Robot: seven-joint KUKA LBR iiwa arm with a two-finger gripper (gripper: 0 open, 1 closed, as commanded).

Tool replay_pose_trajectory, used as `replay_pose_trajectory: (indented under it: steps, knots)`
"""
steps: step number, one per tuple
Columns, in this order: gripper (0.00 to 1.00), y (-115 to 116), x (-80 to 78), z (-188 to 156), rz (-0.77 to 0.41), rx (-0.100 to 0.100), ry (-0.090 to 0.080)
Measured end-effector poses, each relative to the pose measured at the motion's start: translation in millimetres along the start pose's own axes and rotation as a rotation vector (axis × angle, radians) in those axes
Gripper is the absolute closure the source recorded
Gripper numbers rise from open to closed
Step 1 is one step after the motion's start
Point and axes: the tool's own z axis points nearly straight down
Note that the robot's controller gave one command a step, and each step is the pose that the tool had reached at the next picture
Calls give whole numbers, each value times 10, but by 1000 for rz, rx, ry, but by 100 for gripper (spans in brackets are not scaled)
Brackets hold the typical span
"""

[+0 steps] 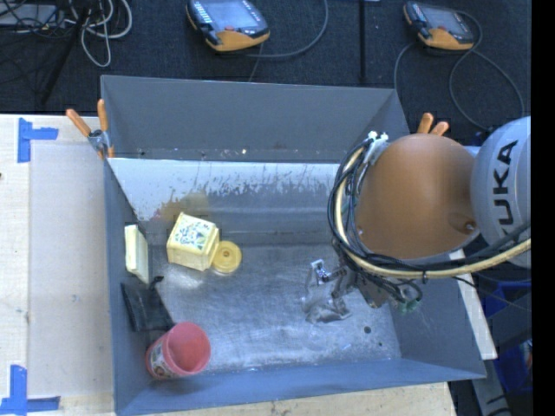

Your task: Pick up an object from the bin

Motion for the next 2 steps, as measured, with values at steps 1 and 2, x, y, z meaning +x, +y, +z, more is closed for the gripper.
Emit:
replay_pose_trajectory:
  steps: [1, 2]
  knots:
    - [100, -113, -19, 301, -142, 4, -9]
    - [100, -279, -62, 634, -253, -2, 4]
